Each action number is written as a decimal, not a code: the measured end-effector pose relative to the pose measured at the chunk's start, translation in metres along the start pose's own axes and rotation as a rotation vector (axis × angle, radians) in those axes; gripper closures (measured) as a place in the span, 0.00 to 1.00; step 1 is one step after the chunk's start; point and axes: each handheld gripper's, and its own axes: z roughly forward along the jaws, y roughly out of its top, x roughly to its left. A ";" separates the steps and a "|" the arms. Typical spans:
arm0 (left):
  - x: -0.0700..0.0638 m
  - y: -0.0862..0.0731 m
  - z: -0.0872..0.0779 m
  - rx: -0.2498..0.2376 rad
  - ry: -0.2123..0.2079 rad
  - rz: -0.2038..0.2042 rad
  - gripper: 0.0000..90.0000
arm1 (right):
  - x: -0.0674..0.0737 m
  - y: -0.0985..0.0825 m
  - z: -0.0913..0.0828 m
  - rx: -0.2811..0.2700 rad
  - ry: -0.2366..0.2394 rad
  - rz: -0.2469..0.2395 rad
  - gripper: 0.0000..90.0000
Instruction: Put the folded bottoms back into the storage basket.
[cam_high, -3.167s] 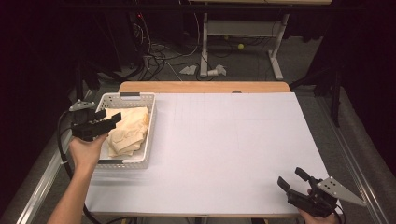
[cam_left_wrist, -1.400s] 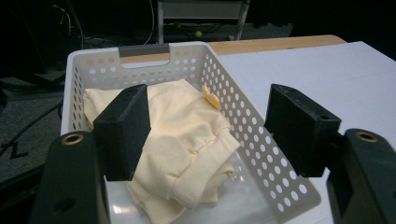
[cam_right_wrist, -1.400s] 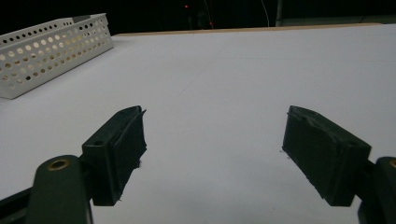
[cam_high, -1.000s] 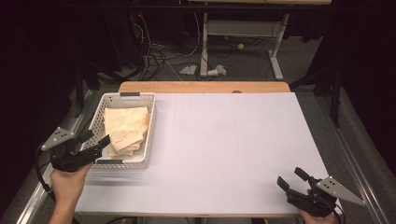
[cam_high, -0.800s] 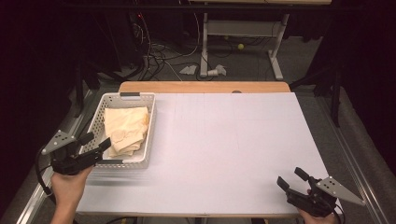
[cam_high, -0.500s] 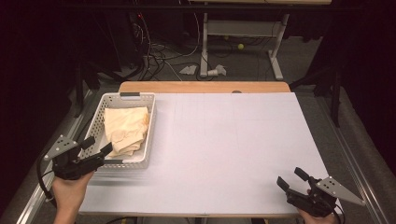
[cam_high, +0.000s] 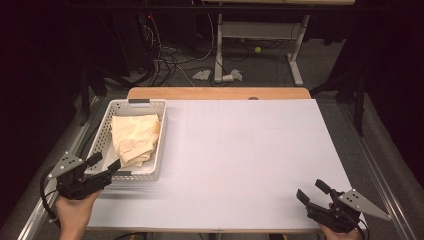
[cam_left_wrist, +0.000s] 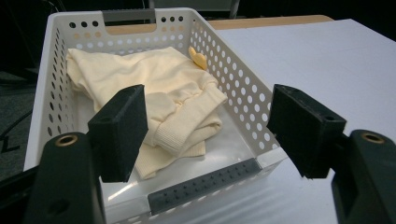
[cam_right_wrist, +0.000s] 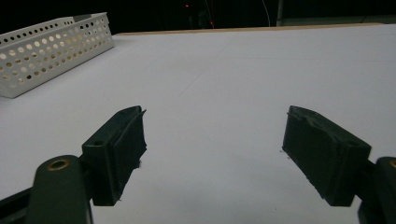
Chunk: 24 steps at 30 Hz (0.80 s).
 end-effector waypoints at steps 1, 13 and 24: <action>0.000 -0.001 0.000 -0.001 -0.001 -0.001 0.31 | 0.000 0.000 0.000 0.000 0.000 -0.002 0.24; 0.004 -0.016 -0.002 0.001 0.017 -0.006 0.31 | 0.000 0.000 0.000 -0.001 0.000 -0.002 0.24; 0.002 -0.035 0.000 -0.001 0.038 -0.006 0.31 | 0.000 0.000 0.000 -0.001 -0.001 -0.002 0.24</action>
